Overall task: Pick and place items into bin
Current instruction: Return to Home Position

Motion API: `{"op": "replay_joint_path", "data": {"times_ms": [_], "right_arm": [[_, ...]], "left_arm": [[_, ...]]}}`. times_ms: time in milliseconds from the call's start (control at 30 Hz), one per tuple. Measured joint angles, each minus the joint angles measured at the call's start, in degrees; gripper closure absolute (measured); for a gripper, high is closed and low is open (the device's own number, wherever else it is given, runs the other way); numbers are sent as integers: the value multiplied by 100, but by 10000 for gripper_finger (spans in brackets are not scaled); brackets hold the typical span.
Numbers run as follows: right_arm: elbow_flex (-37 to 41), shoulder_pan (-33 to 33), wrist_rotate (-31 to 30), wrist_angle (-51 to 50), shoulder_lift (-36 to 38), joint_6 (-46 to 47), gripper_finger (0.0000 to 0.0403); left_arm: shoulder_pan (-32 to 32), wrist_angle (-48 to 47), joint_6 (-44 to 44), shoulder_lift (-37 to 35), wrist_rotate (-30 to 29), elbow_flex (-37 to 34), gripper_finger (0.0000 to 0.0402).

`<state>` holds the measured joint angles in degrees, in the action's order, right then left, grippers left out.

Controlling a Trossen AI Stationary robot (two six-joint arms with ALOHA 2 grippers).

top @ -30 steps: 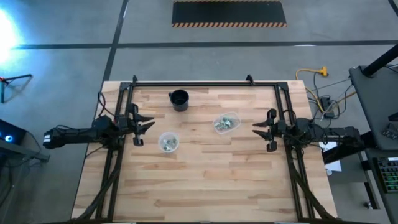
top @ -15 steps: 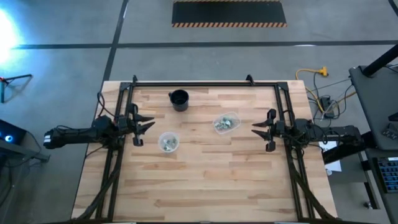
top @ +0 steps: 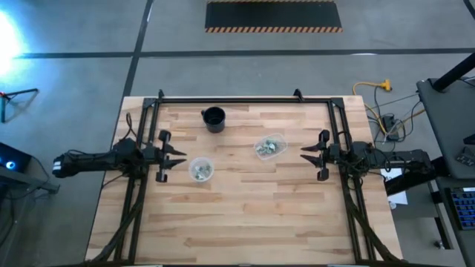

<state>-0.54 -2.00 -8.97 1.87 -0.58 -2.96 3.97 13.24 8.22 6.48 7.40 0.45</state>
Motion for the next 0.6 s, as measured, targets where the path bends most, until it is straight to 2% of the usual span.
{"op": "replay_joint_path", "data": {"times_ms": [233,367,600], "right_arm": [[0,0,0,2,0,0,301],[0,0,0,2,0,-2,306],[0,0,0,2,0,-2,309]], "left_arm": [[3,-525,31,-139,-219,-9,336],[2,-574,-61,-190,-455,-11,336],[-40,-680,-342,-228,-489,-13,336]]}}
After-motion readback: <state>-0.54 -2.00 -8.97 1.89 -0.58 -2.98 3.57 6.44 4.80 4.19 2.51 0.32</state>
